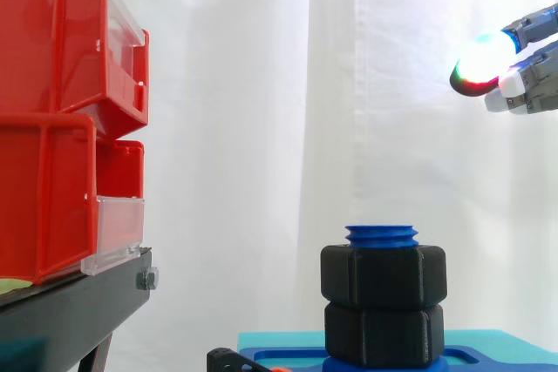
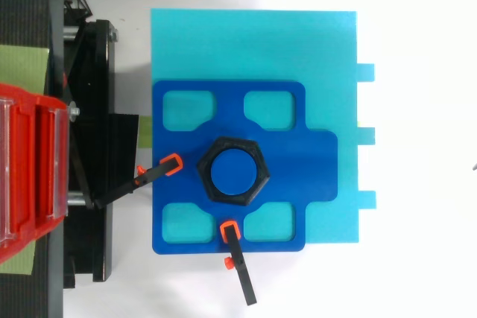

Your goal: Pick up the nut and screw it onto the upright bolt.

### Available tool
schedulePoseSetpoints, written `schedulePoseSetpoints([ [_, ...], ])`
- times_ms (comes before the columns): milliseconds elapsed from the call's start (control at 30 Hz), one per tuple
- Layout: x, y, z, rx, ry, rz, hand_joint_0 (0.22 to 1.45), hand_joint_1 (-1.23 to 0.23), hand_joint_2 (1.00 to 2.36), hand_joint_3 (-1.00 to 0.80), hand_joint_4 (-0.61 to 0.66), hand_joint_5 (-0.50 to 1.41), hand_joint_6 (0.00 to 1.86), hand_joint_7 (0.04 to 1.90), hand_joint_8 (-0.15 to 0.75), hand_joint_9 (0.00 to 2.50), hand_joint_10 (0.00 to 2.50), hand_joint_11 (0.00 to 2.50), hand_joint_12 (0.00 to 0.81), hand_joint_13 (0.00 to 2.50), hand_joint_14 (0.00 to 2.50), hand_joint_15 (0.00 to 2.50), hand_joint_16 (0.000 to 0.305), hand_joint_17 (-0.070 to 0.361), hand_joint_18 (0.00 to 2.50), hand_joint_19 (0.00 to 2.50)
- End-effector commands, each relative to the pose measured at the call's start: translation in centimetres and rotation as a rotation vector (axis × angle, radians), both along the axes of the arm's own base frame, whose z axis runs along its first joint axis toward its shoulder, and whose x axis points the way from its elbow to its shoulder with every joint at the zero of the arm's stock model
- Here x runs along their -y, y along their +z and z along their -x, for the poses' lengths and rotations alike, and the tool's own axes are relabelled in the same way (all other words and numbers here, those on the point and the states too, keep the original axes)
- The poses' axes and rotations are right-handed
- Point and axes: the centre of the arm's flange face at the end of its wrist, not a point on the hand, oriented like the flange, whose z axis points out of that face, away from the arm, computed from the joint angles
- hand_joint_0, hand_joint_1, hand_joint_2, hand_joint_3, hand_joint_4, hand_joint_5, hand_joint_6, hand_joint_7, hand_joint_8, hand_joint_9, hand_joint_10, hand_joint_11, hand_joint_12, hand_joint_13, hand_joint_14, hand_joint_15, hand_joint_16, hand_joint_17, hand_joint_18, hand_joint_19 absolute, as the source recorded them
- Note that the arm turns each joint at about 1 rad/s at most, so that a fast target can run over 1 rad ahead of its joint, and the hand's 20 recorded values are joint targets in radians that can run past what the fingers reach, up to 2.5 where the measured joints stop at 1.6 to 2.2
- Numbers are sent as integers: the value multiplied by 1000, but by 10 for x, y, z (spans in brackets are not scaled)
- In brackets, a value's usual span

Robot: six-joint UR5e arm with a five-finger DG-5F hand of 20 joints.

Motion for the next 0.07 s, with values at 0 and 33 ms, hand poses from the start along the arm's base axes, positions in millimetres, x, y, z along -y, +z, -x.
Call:
schedulePoseSetpoints([
  [0,0,1,0,1,0,0,484,-310,1000,-500,148,-249,501,654,248,2,0,0,370,0,0,0,49,110,0,0],
  [33,0,0,0,0,0,0,484,-306,1000,-500,152,-250,502,687,242,0,0,0,369,0,0,0,49,110,0,0],
])
